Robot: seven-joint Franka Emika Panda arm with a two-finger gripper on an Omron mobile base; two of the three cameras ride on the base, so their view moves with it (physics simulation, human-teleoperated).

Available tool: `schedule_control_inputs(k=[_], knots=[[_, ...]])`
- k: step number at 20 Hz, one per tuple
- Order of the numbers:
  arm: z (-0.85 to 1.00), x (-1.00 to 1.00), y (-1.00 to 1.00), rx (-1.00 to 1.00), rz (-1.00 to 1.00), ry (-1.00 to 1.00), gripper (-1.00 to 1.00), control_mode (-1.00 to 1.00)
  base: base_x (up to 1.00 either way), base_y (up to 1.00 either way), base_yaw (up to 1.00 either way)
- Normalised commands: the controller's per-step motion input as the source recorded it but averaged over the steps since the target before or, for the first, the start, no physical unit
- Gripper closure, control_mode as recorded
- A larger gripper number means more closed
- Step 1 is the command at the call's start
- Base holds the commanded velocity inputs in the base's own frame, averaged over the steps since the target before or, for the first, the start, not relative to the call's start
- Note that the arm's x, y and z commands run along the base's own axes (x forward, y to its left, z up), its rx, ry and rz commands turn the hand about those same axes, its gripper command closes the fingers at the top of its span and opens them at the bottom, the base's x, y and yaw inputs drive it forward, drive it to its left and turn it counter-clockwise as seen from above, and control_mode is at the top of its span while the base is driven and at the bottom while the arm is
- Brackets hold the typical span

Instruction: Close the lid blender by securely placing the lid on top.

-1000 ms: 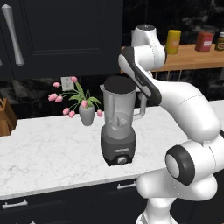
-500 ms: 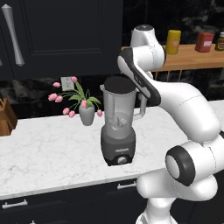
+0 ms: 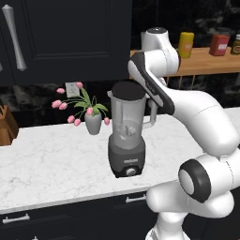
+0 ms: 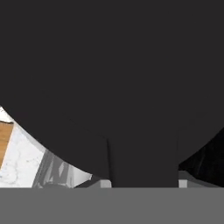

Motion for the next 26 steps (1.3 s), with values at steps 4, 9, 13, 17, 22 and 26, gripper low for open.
schedule_control_inputs(k=[4, 9, 13, 17, 22, 26], knots=[[-0.04, -0.41, -0.12, 0.01, -0.06, 0.0, 1.0, -1.0, 0.0, 0.0, 0.0], [-0.06, -0.24, -0.02, 0.01, -0.09, 0.02, 1.0, -1.0, 0.0, 0.0, 0.0], [-0.06, -0.07, -0.01, 0.0, -0.09, 0.29, 1.0, -1.0, 0.0, 0.0, 0.0], [0.0, 0.0, -0.01, -0.01, -0.05, 0.41, 1.0, -1.0, 0.0, 0.0, 0.0], [-0.05, -0.1, 0.0, -0.01, 0.0, 0.04, 1.0, -1.0, 0.0, 0.0, 0.0], [-0.32, -0.56, -0.04, -0.12, 0.01, 0.0, 1.0, -1.0, 0.0, 0.0, 0.0]])
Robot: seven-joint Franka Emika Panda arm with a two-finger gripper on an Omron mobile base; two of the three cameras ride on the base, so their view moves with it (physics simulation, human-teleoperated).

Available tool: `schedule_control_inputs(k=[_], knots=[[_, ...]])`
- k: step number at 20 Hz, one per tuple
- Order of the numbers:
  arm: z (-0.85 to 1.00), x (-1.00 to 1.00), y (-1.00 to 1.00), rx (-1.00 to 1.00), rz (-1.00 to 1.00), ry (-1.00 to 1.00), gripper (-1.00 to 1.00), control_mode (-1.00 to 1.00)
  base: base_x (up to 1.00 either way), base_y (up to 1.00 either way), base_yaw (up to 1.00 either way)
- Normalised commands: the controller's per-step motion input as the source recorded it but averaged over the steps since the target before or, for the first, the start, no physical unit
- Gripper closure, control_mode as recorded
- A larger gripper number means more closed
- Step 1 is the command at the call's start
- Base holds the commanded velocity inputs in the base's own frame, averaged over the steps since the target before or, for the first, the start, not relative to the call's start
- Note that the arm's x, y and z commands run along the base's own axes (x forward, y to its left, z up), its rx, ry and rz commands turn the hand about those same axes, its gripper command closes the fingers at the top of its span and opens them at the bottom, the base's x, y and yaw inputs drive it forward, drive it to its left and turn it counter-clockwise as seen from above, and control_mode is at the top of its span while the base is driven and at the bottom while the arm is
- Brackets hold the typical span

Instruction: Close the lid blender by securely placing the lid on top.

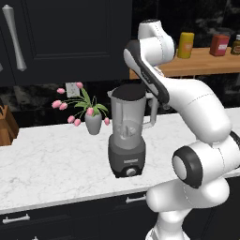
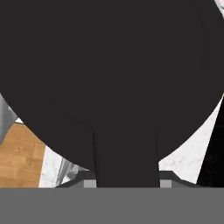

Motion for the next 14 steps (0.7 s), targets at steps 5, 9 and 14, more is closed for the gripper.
schedule_control_inputs(k=[5, 9, 14], knots=[[0.0, -0.03, 0.0, 0.0, 0.0, 0.0, 1.0, -1.0, 0.0, 0.0, 0.0], [-0.05, -0.1, -0.01, 0.0, 0.0, 0.0, 1.0, -1.0, 0.0, 0.0, 0.0], [-0.51, -0.46, -0.37, 0.06, -0.04, 0.08, 1.0, -1.0, 0.0, 0.0, 0.0]])
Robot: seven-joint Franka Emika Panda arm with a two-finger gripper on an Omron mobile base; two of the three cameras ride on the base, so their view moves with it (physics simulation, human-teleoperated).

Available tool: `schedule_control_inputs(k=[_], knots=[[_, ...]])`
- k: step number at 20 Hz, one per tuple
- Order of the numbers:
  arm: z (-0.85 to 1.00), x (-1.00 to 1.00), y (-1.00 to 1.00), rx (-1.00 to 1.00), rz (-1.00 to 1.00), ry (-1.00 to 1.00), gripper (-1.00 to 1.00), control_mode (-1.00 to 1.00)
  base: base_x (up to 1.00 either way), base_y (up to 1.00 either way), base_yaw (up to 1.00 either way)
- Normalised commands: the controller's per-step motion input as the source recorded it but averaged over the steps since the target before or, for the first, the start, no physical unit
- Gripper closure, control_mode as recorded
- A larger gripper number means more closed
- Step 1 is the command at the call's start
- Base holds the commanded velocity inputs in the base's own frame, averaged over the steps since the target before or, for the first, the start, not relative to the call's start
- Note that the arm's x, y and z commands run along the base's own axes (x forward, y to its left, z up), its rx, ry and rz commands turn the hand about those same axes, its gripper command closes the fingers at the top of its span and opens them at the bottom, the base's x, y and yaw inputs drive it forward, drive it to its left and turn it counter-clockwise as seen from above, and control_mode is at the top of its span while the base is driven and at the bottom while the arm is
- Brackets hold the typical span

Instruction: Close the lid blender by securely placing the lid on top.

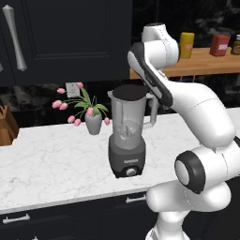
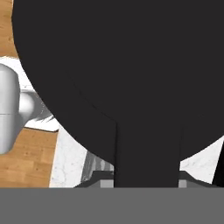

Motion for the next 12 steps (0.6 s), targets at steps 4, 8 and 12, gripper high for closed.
schedule_control_inputs(k=[4, 8, 12], knots=[[-0.19, -0.3, -0.25, 0.19, -0.09, 0.05, 1.0, -1.0, 0.0, 0.0, 0.0], [0.0, 0.0, 0.0, 0.06, -0.03, 0.0, 1.0, -1.0, 0.0, 0.0, 0.0], [-0.03, -0.04, 0.0, -0.01, 0.0, 0.0, 1.0, -1.0, 0.0, 0.0, 0.0]])
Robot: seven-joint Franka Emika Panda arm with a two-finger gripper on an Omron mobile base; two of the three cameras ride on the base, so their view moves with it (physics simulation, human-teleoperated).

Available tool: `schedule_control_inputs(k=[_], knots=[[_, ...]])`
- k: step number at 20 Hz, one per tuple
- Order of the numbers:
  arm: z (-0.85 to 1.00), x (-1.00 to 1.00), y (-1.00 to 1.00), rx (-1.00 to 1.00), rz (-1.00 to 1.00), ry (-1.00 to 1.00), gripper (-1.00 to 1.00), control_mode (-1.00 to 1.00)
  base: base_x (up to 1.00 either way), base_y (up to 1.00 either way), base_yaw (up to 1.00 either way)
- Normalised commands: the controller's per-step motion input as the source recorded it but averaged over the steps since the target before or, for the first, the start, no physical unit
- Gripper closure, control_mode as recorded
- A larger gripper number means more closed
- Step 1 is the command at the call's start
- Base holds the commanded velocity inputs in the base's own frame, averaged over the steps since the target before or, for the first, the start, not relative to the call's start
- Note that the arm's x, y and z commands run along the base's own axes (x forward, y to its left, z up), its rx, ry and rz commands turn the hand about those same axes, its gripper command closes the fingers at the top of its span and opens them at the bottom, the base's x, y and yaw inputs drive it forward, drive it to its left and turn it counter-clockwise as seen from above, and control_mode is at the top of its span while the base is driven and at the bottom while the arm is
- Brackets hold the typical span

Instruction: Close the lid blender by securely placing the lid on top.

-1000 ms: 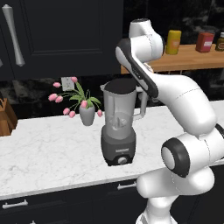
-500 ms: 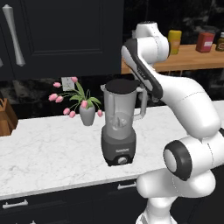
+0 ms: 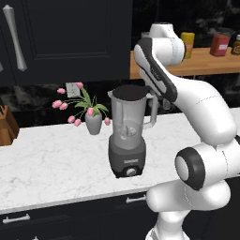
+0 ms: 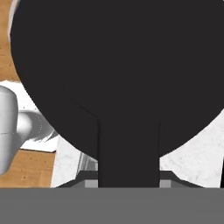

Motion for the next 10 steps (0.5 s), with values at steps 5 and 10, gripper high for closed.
schedule_control_inputs(k=[5, 10], knots=[[-0.08, -0.1, 0.01, -0.07, 0.01, 0.0, 1.0, -1.0, 0.0, 0.0, 0.0], [0.0, 0.0, 0.0, 0.0, 0.0, 0.0, 1.0, -1.0, 0.0, 0.0, 0.0]])
